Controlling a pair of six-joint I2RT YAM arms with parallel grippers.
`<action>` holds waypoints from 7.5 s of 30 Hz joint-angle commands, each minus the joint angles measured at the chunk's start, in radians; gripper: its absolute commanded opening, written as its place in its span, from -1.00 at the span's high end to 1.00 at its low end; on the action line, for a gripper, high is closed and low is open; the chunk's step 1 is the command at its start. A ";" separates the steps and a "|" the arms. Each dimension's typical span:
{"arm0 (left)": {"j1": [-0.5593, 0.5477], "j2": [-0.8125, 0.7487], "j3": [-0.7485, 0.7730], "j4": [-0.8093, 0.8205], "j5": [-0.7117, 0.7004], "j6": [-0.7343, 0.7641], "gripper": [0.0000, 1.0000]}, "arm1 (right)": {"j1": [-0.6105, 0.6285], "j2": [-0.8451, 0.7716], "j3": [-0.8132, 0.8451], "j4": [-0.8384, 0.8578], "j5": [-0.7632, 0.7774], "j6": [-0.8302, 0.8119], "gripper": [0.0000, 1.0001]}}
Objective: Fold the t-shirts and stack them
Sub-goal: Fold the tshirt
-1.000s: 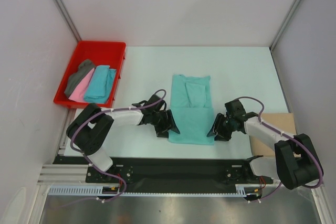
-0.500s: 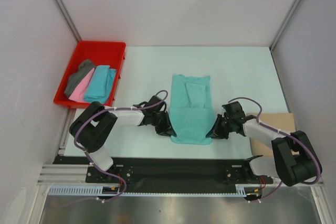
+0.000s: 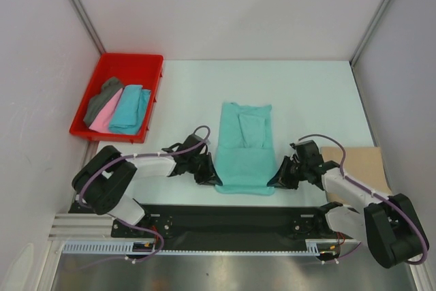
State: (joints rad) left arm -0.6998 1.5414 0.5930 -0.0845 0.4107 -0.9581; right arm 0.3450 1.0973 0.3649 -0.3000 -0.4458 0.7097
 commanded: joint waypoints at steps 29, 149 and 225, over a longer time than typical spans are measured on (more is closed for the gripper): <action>0.121 0.020 0.274 -0.313 0.069 -0.071 1.00 | -0.139 0.297 0.334 -0.166 -0.218 -0.004 1.00; 0.402 0.790 1.395 -0.210 -0.087 0.581 -0.17 | -0.282 1.299 1.603 -0.034 -0.133 -0.320 -0.16; 0.280 1.247 1.590 0.258 0.221 -0.225 0.99 | -0.299 1.024 1.119 -0.034 -0.487 -0.269 1.00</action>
State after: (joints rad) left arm -0.4263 2.7743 2.1635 0.2306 0.6315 -1.2102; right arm 0.0460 2.1975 1.3834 -0.2138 -0.9546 0.5102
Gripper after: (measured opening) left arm 0.006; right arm 0.009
